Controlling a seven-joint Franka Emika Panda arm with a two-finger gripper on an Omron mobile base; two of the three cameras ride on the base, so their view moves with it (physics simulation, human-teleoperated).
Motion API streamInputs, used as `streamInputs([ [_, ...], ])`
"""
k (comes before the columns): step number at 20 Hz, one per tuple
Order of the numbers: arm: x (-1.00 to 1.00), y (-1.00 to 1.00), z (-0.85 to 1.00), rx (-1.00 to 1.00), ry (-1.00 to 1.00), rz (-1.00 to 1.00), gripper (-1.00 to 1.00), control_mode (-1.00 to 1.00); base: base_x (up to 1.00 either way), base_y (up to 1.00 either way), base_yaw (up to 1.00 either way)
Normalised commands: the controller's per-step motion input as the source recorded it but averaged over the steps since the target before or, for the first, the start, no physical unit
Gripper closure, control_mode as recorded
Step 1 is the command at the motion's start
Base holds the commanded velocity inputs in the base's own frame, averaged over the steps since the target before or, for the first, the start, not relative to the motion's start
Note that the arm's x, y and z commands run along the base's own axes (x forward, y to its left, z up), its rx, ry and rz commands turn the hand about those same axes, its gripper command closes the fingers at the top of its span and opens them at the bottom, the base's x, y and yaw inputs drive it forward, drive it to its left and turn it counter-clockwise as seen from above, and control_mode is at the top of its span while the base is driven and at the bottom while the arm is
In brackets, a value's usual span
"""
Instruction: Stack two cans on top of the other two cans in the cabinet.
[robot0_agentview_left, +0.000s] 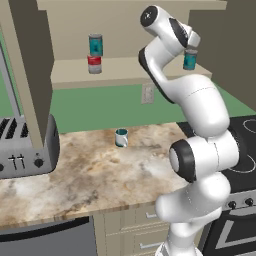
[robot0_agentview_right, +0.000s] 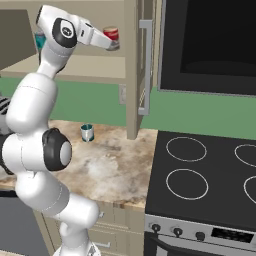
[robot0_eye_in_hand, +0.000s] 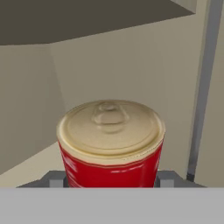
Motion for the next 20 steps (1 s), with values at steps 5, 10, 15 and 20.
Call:
streamInputs([
  [5,-0.08,-0.13,-0.06,-0.03,0.0,0.0,1.0,-1.0,0.0,0.0,0.0],
  [10,-0.11,-0.15,-0.11,-0.01,0.0,0.01,1.0,-1.0,0.0,0.0,0.0],
  [15,-0.06,-0.16,-0.02,0.0,0.0,0.0,1.0,-1.0,0.0,0.0,0.0],
  [20,0.04,-0.1,-0.01,0.0,0.0,0.02,1.0,-1.0,0.0,0.0,0.0],
])
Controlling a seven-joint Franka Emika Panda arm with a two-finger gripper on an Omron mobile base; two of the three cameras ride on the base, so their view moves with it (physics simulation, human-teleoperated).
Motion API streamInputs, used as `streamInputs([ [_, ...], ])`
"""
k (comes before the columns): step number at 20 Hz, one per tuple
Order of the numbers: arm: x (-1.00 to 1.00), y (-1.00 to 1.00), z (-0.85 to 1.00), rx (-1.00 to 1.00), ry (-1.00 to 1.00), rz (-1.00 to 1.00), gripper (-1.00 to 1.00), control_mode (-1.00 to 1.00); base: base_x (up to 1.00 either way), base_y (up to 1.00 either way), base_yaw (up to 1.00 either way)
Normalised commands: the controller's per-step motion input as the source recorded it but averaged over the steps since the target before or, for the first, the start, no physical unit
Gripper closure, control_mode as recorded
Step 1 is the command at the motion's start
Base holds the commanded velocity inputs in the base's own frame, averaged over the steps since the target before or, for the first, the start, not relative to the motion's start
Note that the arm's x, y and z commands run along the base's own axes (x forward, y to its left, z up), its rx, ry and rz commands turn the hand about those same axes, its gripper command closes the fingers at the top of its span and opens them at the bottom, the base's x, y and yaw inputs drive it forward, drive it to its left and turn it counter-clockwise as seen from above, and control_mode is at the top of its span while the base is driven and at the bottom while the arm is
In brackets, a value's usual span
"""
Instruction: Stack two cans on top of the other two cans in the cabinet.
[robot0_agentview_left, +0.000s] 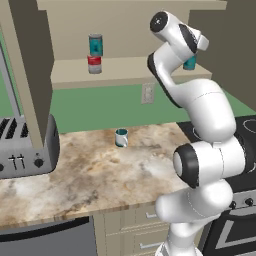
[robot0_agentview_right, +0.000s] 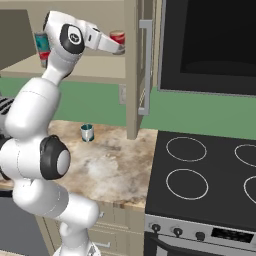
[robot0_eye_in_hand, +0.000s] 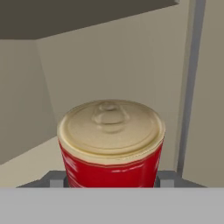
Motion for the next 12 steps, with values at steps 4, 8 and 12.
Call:
streamInputs([
  [4,0.17,-0.01,0.0,0.0,0.0,0.03,1.0,-1.0,0.0,0.0,0.0],
  [8,0.2,-0.08,0.0,0.0,0.01,0.03,1.0,-1.0,0.0,0.0,0.0],
  [12,0.14,-0.17,0.0,0.0,0.01,0.04,1.0,-1.0,0.0,0.0,0.0],
])
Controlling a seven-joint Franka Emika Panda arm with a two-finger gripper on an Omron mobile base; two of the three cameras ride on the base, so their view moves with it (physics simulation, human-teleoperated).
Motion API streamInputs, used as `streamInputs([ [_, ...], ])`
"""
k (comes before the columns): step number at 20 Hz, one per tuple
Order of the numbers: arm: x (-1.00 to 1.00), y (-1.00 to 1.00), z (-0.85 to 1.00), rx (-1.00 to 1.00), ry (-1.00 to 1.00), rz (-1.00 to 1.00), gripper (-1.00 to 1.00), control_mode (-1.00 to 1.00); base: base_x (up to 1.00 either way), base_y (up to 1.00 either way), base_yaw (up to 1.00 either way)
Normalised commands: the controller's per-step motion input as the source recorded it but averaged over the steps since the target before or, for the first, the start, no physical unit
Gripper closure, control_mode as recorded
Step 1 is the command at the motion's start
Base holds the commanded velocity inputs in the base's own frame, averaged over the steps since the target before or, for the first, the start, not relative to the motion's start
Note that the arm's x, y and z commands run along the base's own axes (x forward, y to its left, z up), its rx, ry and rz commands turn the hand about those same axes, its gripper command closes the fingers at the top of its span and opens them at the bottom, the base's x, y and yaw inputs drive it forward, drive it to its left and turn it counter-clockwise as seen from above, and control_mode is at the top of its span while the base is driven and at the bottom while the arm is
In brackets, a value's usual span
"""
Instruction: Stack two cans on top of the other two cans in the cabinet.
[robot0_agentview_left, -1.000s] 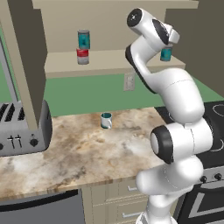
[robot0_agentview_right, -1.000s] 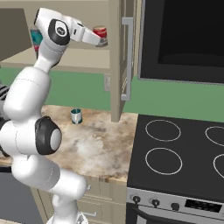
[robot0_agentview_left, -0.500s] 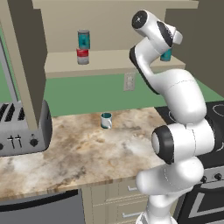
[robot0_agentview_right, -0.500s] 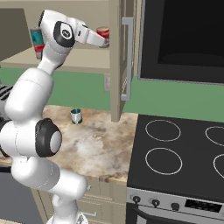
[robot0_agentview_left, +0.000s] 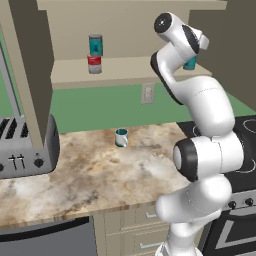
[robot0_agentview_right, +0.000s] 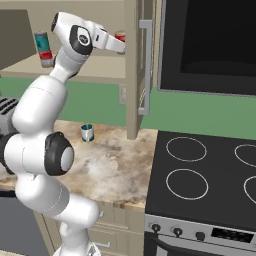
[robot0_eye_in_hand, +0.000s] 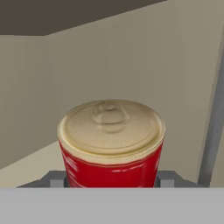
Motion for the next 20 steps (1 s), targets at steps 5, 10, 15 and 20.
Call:
streamInputs([
  [5,0.15,-0.12,0.0,0.0,0.01,0.03,1.0,-1.0,0.0,0.0,0.0],
  [10,0.15,-0.08,0.0,0.0,0.03,0.02,1.0,-1.0,0.0,0.0,0.0],
  [15,0.14,-0.09,0.0,0.0,0.03,0.02,1.0,-1.0,0.0,0.0,0.0],
  [20,0.13,-0.1,0.0,0.0,0.02,0.02,1.0,-1.0,0.0,0.0,0.0],
])
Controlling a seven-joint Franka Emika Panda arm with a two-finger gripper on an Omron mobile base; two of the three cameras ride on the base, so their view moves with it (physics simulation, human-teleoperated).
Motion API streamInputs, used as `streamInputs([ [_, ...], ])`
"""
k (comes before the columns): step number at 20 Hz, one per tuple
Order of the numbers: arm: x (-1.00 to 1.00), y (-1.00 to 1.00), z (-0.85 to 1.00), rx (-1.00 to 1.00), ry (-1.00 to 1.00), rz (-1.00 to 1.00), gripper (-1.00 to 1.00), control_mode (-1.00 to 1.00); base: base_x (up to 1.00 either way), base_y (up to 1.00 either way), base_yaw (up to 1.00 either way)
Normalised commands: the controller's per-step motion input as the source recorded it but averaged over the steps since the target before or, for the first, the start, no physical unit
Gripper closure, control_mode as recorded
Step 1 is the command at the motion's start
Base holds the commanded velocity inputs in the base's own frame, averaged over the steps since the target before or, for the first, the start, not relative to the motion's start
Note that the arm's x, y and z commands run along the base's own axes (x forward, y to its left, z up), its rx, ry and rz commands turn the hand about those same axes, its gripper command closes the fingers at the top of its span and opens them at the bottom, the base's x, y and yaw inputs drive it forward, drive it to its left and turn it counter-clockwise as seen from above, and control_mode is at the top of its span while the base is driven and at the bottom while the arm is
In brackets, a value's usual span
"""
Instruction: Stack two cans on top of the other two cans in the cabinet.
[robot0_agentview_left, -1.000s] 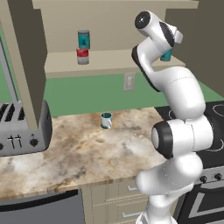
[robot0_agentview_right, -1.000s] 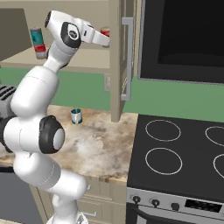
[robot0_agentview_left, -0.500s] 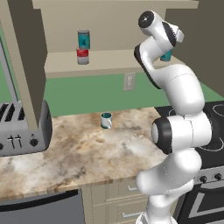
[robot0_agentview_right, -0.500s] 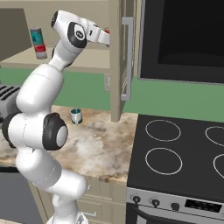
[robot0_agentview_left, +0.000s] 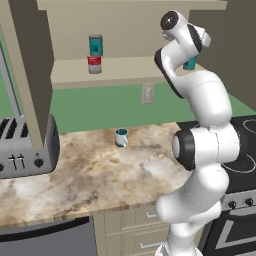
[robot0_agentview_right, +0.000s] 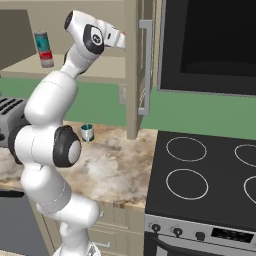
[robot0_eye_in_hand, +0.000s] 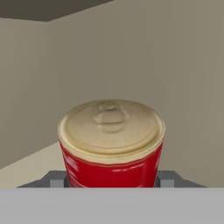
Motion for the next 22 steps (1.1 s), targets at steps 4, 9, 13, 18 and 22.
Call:
streamInputs([
  [4,0.13,-0.08,0.0,0.0,0.04,0.02,1.0,-1.0,0.0,0.0,0.0],
  [9,0.11,-0.09,-0.07,0.0,0.04,0.02,1.0,-1.0,0.0,0.0,0.0],
  [13,0.13,-0.06,-0.15,0.0,0.01,0.03,1.0,-1.0,0.0,0.0,0.0],
  [18,0.16,-0.03,-0.07,0.0,0.0,0.05,1.0,-1.0,0.0,0.0,0.0],
  [22,0.12,-0.03,0.0,0.0,0.0,0.05,1.0,-1.0,0.0,0.0,0.0],
])
